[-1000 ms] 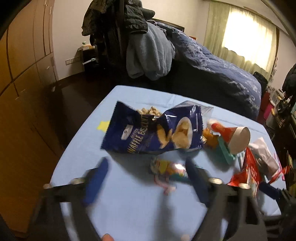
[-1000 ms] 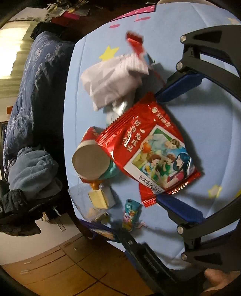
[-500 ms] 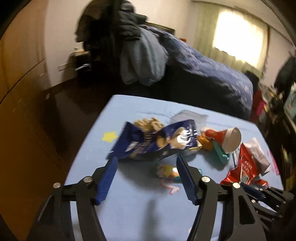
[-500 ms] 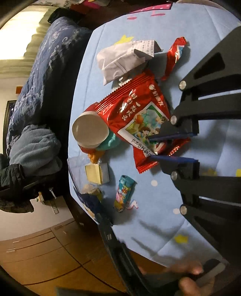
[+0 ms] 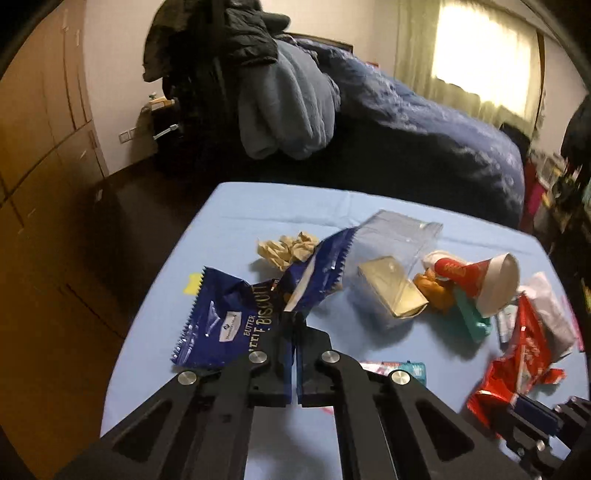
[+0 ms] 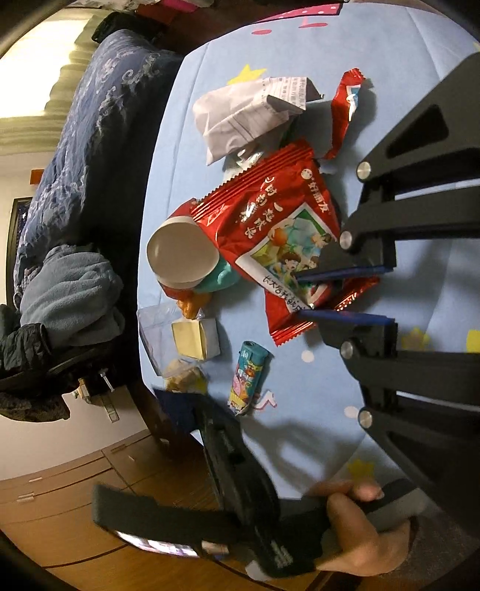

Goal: Collect trash
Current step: 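Carry both wrappers to the wastebasket and open both tools to drop them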

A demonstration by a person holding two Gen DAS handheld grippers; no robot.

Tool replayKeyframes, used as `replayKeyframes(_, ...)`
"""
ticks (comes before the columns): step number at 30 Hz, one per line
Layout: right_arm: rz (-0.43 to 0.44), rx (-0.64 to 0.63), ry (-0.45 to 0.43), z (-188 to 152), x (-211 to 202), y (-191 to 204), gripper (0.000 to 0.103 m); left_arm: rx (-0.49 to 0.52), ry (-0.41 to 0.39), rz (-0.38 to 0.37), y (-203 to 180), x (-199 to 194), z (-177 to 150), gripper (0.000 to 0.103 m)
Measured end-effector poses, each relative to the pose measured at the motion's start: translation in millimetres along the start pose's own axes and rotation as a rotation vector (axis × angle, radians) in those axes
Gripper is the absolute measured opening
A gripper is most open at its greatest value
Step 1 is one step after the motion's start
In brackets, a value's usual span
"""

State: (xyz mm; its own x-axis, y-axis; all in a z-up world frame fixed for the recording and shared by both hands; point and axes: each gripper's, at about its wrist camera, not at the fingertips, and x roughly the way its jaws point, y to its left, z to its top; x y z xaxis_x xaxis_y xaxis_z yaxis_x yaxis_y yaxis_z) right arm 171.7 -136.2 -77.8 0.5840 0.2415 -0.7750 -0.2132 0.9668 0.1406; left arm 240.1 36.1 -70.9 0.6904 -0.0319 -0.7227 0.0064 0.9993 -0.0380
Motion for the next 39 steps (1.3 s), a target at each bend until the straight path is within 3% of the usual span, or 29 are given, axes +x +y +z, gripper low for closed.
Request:
replayKeyframes(8, 0.083, 0.054, -0.008, -9.8, -24.1, -13.7, 0.016, -0.010, -0.121, -0.056, 8.0, -82.8, -27.9, 0.002)
replayKeyframes(13, 0.150, 0.093, -0.050, -30.5, -64.1, -29.1, 0.016, -0.015, -0.137, -0.102, -1.5, -116.7, -49.7, 0.002)
replayKeyframes(17, 0.156, 0.083, -0.108, -52.1, -103.9, -36.6, 0.016, 0.020, -0.143, -0.123, -22.6, -136.2, -66.9, 0.002)
replayKeyframes(29, 0.038, 0.204, -0.255, -117.4, -204.3, -113.2, 0.016, 0.185, -0.152, -0.384, -127.0, -179.5, -80.3, 0.002)
replayKeyframes(39, -0.217, 0.325, -0.373, -163.6, -272.2, -197.5, 0.016, 0.359, -0.152, -0.586, -238.8, -192.1, -75.9, 0.003)
